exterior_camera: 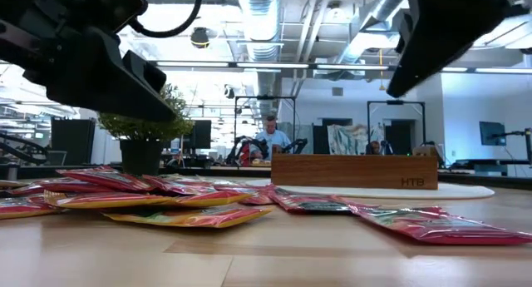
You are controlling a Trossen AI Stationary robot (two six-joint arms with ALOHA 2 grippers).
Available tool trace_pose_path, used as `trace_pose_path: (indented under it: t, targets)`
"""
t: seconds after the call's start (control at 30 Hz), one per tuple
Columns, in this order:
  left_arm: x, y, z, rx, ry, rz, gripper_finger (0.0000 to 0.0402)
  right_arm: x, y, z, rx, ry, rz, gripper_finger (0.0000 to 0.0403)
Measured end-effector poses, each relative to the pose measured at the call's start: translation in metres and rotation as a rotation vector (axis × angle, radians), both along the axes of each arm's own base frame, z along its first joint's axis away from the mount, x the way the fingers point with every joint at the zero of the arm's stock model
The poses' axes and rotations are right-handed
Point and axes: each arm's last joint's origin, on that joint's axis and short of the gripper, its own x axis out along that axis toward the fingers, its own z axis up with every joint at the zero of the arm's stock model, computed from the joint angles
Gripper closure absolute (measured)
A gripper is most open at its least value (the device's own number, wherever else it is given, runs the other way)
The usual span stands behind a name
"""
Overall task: Pick & Place Tea
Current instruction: Put the red tea bag into the left section of the wooden organizer
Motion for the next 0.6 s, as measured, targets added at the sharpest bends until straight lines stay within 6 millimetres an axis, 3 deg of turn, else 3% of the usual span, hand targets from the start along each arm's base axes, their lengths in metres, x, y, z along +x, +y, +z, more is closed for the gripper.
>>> trace_pose_path:
  t: [0.2, 0.47, 0.6]
  targets:
    - [0.017, -0.012, 0.007, -0.006, -0.032, -0.059, 0.0401, 0.005, 0.001, -0.022, 0.146, 0.100, -0.096, 0.0385]
    - [0.077, -0.054, -0.016, 0.060, 0.061, -0.222, 0.0401, -0.012, 0.007, -0.055, 0.395, 0.048, -0.215, 0.0259]
    - [0.106, -0.065, -0.030, 0.100, 0.132, -0.241, 0.0401, -0.021, 0.006, -0.073, 0.536, -0.008, -0.304, 0.0210]
